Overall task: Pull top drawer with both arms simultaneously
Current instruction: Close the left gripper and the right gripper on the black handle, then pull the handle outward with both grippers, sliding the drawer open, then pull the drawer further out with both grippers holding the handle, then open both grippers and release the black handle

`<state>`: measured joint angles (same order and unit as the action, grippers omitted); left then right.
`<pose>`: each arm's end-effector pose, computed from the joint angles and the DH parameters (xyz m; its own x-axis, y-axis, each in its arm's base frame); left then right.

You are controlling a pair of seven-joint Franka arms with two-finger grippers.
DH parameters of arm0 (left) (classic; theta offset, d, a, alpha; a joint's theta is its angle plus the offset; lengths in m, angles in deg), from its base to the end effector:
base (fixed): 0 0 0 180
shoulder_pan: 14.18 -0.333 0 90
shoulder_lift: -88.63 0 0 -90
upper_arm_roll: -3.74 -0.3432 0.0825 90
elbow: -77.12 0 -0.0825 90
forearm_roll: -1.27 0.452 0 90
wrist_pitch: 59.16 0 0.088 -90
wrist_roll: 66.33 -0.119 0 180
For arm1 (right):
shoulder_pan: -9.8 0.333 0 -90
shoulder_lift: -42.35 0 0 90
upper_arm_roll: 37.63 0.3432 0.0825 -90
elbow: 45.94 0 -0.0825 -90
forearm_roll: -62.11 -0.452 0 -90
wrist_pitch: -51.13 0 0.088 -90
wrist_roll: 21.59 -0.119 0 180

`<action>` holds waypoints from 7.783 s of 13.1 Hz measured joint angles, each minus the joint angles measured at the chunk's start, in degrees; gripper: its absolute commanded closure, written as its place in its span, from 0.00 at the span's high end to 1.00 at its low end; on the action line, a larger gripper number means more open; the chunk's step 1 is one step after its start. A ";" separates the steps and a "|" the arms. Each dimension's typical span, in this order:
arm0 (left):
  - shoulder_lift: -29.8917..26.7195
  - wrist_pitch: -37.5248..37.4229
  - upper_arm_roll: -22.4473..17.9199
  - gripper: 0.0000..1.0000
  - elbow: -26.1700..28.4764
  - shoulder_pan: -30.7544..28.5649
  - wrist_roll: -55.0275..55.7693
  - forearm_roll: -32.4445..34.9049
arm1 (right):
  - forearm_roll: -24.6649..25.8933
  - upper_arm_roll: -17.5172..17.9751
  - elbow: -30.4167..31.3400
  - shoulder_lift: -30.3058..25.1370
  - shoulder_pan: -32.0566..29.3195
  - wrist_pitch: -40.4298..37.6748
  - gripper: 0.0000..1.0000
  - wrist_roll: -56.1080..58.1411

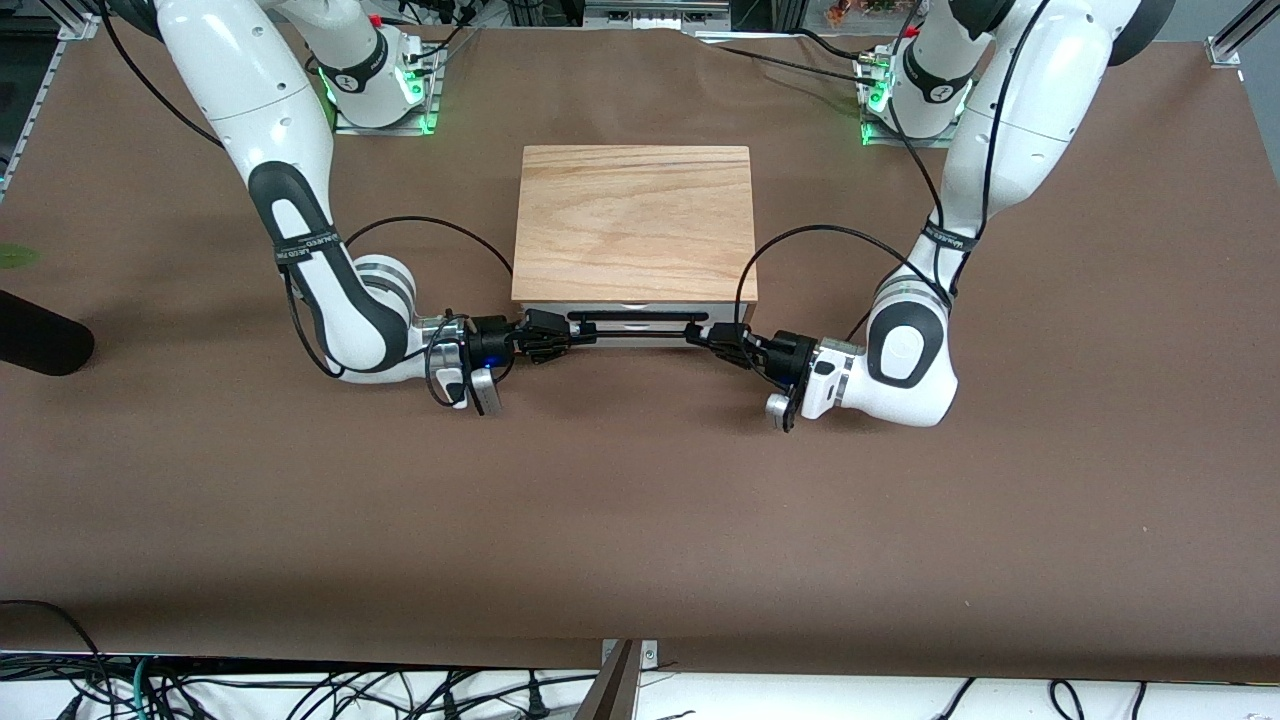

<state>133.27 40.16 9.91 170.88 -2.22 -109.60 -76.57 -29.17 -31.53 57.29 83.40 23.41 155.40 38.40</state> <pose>0.6550 -0.3119 0.1525 0.9468 -0.3139 -0.0706 0.0073 -0.1985 0.9801 0.6195 0.3172 0.1360 0.9810 0.1648 0.1028 0.1205 -0.1010 -0.9876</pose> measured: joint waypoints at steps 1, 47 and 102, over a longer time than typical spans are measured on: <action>0.00 0.00 0.00 0.25 -0.01 0.00 0.00 0.00 | 0.00 0.00 0.00 0.00 0.00 0.00 0.00 0.00; 12.41 5.36 -1.71 0.00 -25.05 0.62 2.57 0.09 | -2.00 -0.65 -20.94 11.39 -1.34 3.72 0.00 -8.25; 8.51 0.43 -4.69 1.00 -35.94 -1.14 16.83 36.81 | 47.73 -3.24 -30.46 1.75 -7.00 3.90 1.00 -20.10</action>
<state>141.79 40.59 5.22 134.94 -3.37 -92.77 -39.75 18.56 -34.76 26.83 85.15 16.40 159.30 18.30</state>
